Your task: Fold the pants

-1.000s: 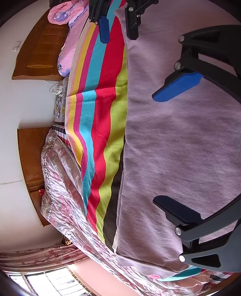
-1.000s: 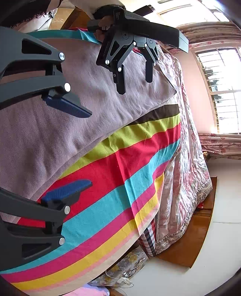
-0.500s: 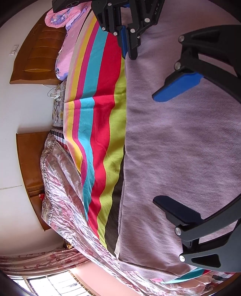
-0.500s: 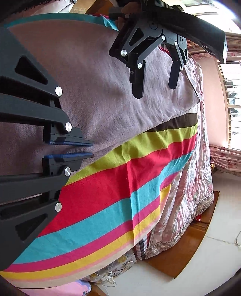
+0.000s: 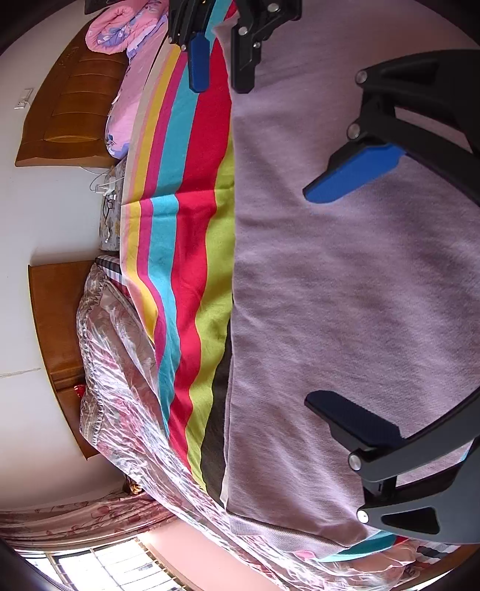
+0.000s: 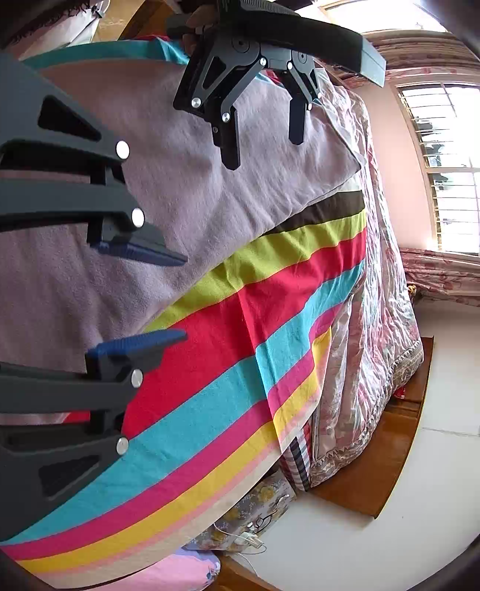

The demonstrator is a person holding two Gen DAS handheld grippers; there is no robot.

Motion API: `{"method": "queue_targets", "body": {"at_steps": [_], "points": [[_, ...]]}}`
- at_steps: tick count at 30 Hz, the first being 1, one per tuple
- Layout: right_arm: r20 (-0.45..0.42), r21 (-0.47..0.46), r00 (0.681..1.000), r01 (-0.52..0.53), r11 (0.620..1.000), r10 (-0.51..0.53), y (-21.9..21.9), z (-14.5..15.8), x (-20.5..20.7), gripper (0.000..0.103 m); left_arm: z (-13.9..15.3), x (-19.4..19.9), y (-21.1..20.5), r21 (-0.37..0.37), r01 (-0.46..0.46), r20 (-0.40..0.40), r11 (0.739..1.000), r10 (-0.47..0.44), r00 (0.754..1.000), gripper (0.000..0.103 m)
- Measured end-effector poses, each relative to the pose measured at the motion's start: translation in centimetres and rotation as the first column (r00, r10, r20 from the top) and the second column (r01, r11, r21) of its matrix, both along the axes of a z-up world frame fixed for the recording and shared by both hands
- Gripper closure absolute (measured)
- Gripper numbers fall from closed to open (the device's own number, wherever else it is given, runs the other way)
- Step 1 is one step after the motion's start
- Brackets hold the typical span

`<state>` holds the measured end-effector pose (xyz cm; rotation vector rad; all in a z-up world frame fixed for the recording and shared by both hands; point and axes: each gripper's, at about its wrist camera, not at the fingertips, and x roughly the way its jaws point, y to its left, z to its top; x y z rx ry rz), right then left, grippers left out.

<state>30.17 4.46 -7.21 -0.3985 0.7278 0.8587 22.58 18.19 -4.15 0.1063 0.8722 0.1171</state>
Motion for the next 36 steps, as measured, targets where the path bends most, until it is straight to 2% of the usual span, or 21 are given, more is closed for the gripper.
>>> {"method": "queue_targets", "body": {"at_steps": [1,3,4,5,6,7,9,12,15,16,18,20,21,23,25,26,29,32,33,34,36], "points": [[-0.012,0.019,1.0,0.008,1.0,-0.008,-0.8,0.2,-0.7,0.016,-0.1,0.0,-0.3,0.008,0.01,-0.013,1.0,-0.01,1.0,0.001],[-0.048,-0.015,0.999,0.025,1.0,-0.026,-1.8,-0.5,-1.5,0.022,-1.3,0.3,-1.1,0.035,0.031,-0.071,0.999,-0.028,0.997,0.001],[-0.059,-0.072,0.997,0.041,0.997,-0.046,-2.1,-1.4,-1.6,0.026,-2.1,0.6,-1.3,0.05,0.028,-0.101,0.998,-0.023,0.995,0.001],[-0.077,-0.136,0.994,0.063,0.989,-0.074,-2.6,-2.6,-1.6,0.027,-2.0,0.7,-1.1,0.04,0.01,-0.085,0.999,-0.006,0.996,0.001],[-0.092,-0.178,0.989,0.095,0.979,-0.113,-3.4,-3.4,-1.5,0.028,-1.9,1.0,-1.2,0.04,-0.011,-0.115,0.999,0.016,0.993,0.001],[-0.113,-0.15,0.983,0.127,0.98,-0.145,-4.8,-3.2,-1.8,0.028,-1.6,1.2,-1.4,0.056,-0.041,-0.129,0.998,0.048,0.99,0.001],[-0.122,-0.095,0.964,0.224,0.97,-0.235,-8.1,-1.7,-3.1,0.026,0.2,0.7,-2.8,0.098,-0.085,-0.083,0.992,0.094,0.992,0.002],[-0.079,-0.022,0.924,0.374,0.927,-0.375,-14.3,0.3,-7.0,0.014,3.1,-1.0,-6.9,-0.003,0.052,-0.011,0.999,-0.052,0.999,0.002],[-0.086,0.0,0.841,0.536,0.845,-0.534,-20.5,0.4,-11.0,0.014,3.1,-2.0,-13.3,-0.037,0.242,-0.014,0.969,-0.243,0.97,0.002],[-0.09,0.0,0.81,0.582,0.813,-0.58,-22.3,0.1,-12.3,0.014,2.5,-2.3,-15.4,-0.03,0.298,-0.021,0.954,-0.298,0.954,0.002],[-0.104,-0.01,0.766,0.637,0.771,-0.635,-25.0,-1.1,-14.9,0.014,0.7,-2.8,-19.2,0.017,0.377,-0.061,0.926,-0.375,0.925,0.001],[-0.14,-0.048,0.734,0.665,0.745,-0.665,-26.9,-3.2,-16.8,0.014,-1.8,-2.7,-21.6,0.059,0.41,-0.124,0.91,-0.401,0.908,0.001],[-0.155,-0.073,0.728,0.666,0.742,-0.668,-27.2,-4.6,-17.5,0.013,-2.1,-2.9,-21.7,0.061,0.396,-0.083,0.916,-0.391,0.917,0.001],[-0.087,-0.053,0.756,0.647,0.761,-0.649,-27.3,-5.1,-19.3,0.014,-2.5,-2.5,-21.6,0.045,0.386,-0.086,0.922,-0.381,0.921,0.001],[-0.091,-0.038,0.745,0.661,0.75,-0.661,-27.9,-4.8,-20.3,0.014,-2.4,-1.9,-21.3,0.022,0.371,-0.127,0.928,-0.366,0.922,0.001],[-0.086,-0.031,0.73,0.678,0.734,-0.678,-28.3,-4.5,-20.8,0.014,-2.0,-2.1,-21.1,0.04,0.35,-0.124,0.936,-0.343,0.931,0.002],[-0.043,0.017,0.687,0.726,0.687,-0.725,-29.5,-3.3,-22.8,0.014,-0.3,-3.3,-20.9,0.022,0.363,-0.066,0.931,-0.361,0.93,0.001],[-0.083,-0.004,0.681,0.73,0.683,-0.728,-30.7,-4.8,-23.9,0.013,-1.1,-3.7,-21.7,0.072,0.369,-0.089,0.927,-0.362,0.928,0.001],[-0.056,0.006,0.695,0.718,0.696,-0.716,-30.7,-5.2,-24.5,0.013,-1.8,-3.8,-22.0,0.086,0.365,-0.113,0.927,-0.355,0.928,0.001],[-0.035,0.012,0.703,0.711,0.703,-0.711,-30.6,-5.3,-25.1,0.013,-2.3,-3.9,-21.9,0.081,0.355,-0.113,0.931,-0.346,0.931,0.001],[-0.068,0.03,0.697,0.717,0.697,-0.714,-31.1,-5.2,-25.5,0.013,-2.4,-4.0,-21.4,0.044,0.343,-0.103,0.938,-0.337,0.936,0.001]]}}
